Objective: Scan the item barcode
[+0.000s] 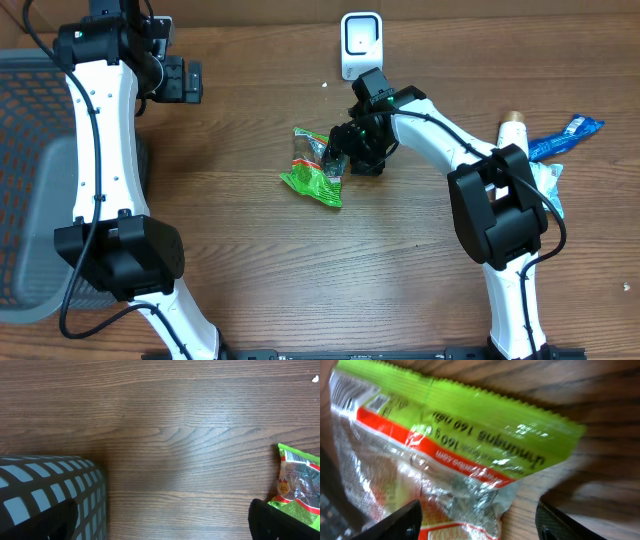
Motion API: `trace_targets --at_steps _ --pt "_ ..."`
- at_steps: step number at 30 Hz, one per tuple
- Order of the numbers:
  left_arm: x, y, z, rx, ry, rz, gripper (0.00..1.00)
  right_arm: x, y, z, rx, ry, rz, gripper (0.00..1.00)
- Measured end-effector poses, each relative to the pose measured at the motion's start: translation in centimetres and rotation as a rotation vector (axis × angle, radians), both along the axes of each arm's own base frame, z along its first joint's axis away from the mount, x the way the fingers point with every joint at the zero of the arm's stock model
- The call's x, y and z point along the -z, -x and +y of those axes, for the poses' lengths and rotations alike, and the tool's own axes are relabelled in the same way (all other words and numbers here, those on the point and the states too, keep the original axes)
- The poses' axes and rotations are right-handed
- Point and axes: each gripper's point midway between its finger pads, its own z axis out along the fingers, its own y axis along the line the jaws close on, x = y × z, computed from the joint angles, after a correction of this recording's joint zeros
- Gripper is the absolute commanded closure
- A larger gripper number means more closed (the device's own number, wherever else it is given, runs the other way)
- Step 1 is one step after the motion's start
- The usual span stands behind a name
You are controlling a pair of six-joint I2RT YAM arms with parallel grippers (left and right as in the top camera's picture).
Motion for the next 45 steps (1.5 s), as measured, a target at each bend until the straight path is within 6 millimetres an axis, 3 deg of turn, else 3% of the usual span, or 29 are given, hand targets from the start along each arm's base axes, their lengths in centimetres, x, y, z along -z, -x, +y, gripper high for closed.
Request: trace_targets --at_steps 10,16,26,31,35,40,45 --pt "0.0 0.0 0.0 0.0 0.0 0.0 0.0 -0.5 -0.9 -0.1 0.018 0.061 -0.082 0.21" --pt "0.0 0.0 0.0 0.0 0.0 0.0 0.0 -2.3 -1.4 -0.7 0.001 0.096 -0.159 0.2" --pt "0.0 0.0 0.0 0.0 0.0 0.0 0.0 -2.1 2.0 3.0 -0.116 0.112 -0.163 0.1" --pt "0.0 0.0 0.0 0.0 0.0 0.0 0.0 -1.2 2.5 2.7 -0.117 0.166 -0.174 0.11" --pt "0.0 0.0 0.0 0.0 0.0 0.0 0.0 0.3 2.7 1.7 -0.081 0.211 -0.169 0.19" --pt "0.0 0.0 0.0 0.0 0.0 0.0 0.0 0.3 2.6 1.8 -0.017 0.178 -0.189 0.29" --pt "0.0 0.0 0.0 0.0 0.0 0.0 0.0 0.6 2.8 2.3 0.013 0.127 -0.181 0.65"
